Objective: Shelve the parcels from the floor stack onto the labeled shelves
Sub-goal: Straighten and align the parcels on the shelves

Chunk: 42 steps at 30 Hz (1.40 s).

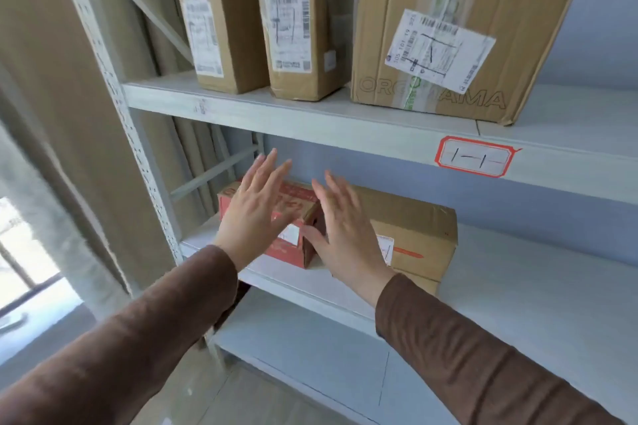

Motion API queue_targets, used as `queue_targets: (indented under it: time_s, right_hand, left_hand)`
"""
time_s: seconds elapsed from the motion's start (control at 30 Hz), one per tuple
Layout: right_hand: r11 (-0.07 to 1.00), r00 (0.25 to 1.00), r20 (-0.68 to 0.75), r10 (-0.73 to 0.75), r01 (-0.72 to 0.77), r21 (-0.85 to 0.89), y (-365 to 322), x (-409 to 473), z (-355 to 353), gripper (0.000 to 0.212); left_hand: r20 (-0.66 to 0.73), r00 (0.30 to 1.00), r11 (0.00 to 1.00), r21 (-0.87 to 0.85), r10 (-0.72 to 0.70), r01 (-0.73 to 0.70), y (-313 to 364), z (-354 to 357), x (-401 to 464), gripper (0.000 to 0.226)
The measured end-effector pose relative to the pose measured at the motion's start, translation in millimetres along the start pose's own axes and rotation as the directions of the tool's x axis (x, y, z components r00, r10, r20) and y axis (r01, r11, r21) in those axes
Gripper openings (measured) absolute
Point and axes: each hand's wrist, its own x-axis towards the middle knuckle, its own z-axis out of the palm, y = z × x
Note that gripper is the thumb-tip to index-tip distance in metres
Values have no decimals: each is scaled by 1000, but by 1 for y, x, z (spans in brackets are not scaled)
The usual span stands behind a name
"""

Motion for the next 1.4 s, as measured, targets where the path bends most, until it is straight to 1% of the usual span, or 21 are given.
queue_targets:
  time_s: [0.1,0.17,0.23,0.3,0.53,0.7,0.77,0.87,0.93,1.0,1.2,1.4]
  right_hand:
    - [988,988,-56,-142,138,-71,-33,31,-14,65]
    - [972,975,-80,-209,198,-127,-53,51,-19,64]
    - [958,961,-117,-249,227,-175,-70,76,-20,66]
    - [954,952,-161,-260,227,-194,-86,105,-18,67]
    - [962,970,-190,-153,102,-252,-120,201,6,75]
    - [982,980,-197,-14,-23,-185,-130,253,19,87]
    - [987,980,-188,57,-83,-135,-133,270,19,92]
    - [981,979,-162,126,-147,-125,-136,289,18,98]
    - [977,974,-156,167,-184,-107,-134,298,17,101]
    - [974,971,-167,172,-193,-116,-129,305,19,102]
    - [965,965,-200,171,-206,-164,-122,318,27,106]
    - [943,947,-215,239,-279,-182,-117,332,32,104]
  left_hand:
    - [-71,997,996,81,34,-28,-13,-46,14,87]
    - [-95,994,990,135,54,-41,-30,-69,23,87]
    - [-110,993,984,177,51,-30,-54,-88,35,87]
    - [-132,991,985,172,39,-16,-79,-106,51,86]
    - [-163,986,994,107,42,-25,-164,-136,116,91]
    - [-143,990,998,-52,20,-28,-205,-129,163,97]
    - [-120,993,995,-103,1,-13,-211,-123,180,103]
    - [-58,998,984,-174,-34,23,-218,-114,203,110]
    - [-24,998,973,-227,-50,44,-221,-109,214,110]
    - [-21,998,963,-267,-51,44,-222,-103,221,107]
    - [-49,998,965,-260,-36,22,-227,-95,233,104]
    - [-26,998,968,-249,-50,42,-230,-91,249,103]
